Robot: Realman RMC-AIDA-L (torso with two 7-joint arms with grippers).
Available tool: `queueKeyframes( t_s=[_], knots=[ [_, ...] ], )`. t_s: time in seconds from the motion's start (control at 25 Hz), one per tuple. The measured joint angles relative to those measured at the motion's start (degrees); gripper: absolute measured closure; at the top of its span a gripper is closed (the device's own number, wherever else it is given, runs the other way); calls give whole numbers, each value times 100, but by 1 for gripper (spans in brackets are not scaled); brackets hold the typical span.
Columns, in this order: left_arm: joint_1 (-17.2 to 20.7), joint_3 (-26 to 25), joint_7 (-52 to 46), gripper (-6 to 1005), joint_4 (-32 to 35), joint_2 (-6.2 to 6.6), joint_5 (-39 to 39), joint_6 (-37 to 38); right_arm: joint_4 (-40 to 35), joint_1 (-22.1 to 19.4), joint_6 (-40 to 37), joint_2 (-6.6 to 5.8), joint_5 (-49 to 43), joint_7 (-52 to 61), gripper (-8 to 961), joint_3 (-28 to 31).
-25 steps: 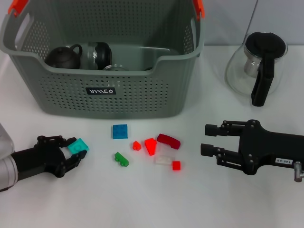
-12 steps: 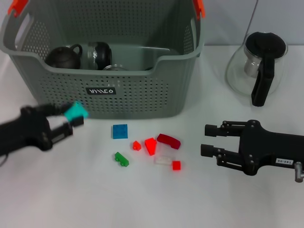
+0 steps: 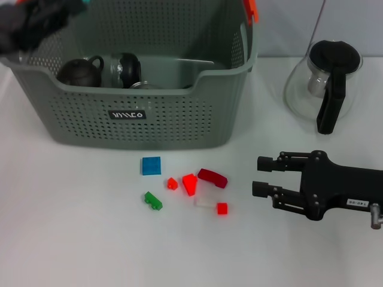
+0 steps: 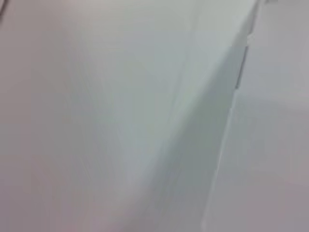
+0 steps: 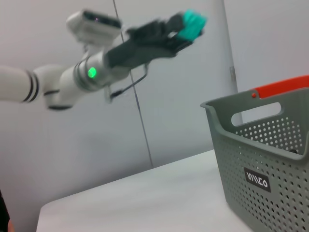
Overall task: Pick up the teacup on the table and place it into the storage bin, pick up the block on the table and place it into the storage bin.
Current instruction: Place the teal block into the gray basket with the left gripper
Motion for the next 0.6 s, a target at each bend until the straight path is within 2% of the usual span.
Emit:
queueKeyframes(
  t_s=[0.12, 0.2, 0.36, 0.48, 0.6],
  knots=[
    [-279, 668, -949, 495, 444, 73, 379, -895, 0, 5, 3, 8, 0, 0, 429, 0],
    [-389, 1506, -1670, 486, 782, 130, 902, -1812, 0, 6, 10, 9, 2, 0, 430, 0],
    [-550, 2585, -2485, 469, 990, 170, 1964, -2855, 0, -2, 33, 11, 7, 0, 430, 0],
    [-714, 2908, -2950, 457, 971, 121, 2727, -3305, 0, 7, 39, 11, 7, 0, 430, 1],
    [-792, 2967, -3269, 444, 958, 58, 3104, -3556, 0, 25, 39, 12, 4, 0, 429, 1]
  ],
)
